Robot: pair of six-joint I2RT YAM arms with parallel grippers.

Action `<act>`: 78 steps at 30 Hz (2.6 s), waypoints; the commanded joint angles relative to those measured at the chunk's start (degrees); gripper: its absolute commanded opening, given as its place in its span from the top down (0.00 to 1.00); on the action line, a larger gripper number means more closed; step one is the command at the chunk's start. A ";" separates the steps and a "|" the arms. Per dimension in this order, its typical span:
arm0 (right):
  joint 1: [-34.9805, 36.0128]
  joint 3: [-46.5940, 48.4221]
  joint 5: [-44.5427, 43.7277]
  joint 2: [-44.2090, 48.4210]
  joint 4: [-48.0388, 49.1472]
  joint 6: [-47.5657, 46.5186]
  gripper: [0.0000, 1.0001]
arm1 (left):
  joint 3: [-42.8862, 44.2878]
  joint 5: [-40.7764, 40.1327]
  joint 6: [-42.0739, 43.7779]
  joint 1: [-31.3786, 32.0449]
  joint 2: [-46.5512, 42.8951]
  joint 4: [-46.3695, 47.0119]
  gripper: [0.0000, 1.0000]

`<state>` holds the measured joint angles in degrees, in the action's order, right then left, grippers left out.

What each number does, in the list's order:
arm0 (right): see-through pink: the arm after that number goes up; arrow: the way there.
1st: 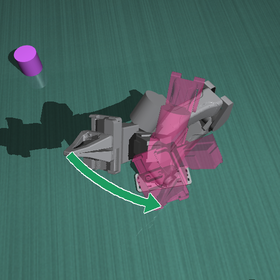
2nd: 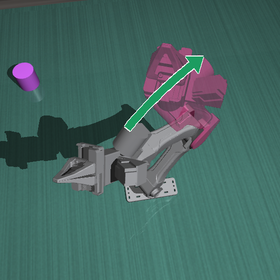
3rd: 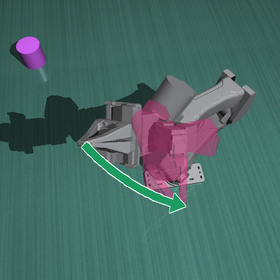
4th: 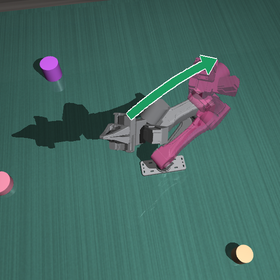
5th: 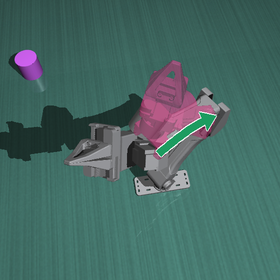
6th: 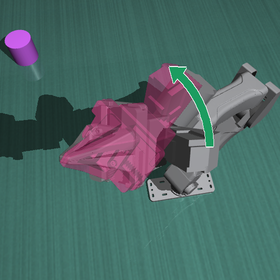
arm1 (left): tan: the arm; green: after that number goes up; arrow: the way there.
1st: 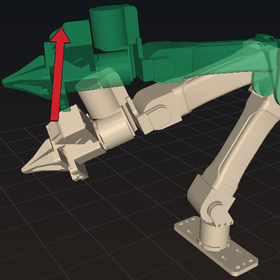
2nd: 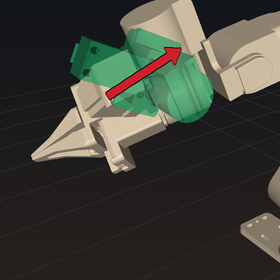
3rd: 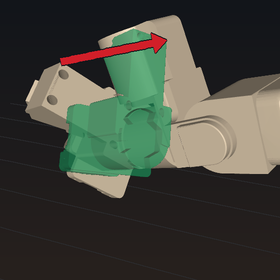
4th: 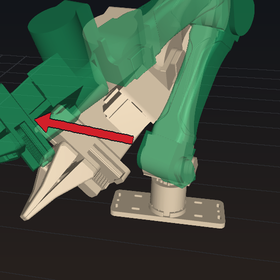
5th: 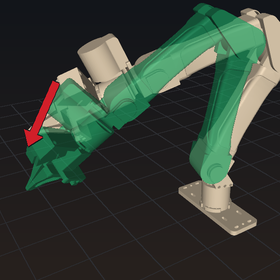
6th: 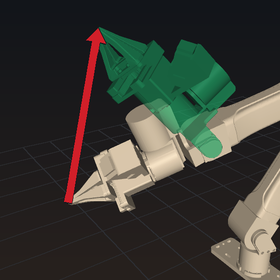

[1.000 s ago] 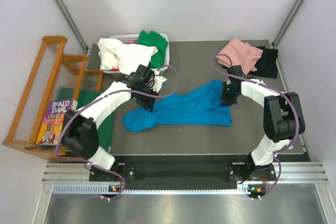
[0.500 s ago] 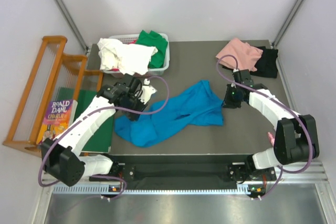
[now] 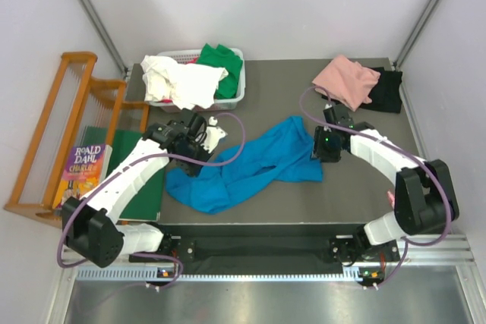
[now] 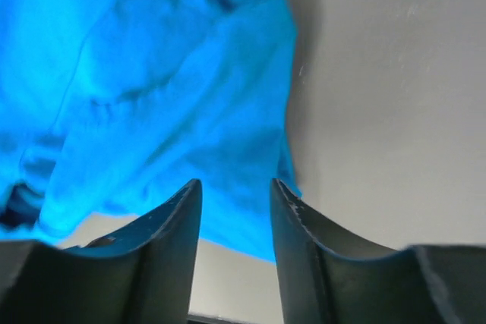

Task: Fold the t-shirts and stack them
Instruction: Flatten the tshirt out

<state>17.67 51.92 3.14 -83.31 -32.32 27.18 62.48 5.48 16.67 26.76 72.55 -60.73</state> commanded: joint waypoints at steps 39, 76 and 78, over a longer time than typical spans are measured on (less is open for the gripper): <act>34.27 -16.96 -5.22 46.40 -23.65 32.68 0.68 | 3.00 -2.22 0.12 -0.13 0.92 4.57 0.78; 5.09 22.27 -11.92 -15.66 -0.91 -2.74 0.64 | 1.33 -2.93 -2.25 -0.13 -4.26 2.28 0.80; 5.01 21.73 -12.80 -16.79 -1.00 -3.18 0.64 | 1.68 -2.75 -2.34 -0.22 -4.26 2.11 0.80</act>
<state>23.20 75.50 -8.86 -98.50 -34.76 25.47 64.03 2.48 15.00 26.76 69.73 -58.98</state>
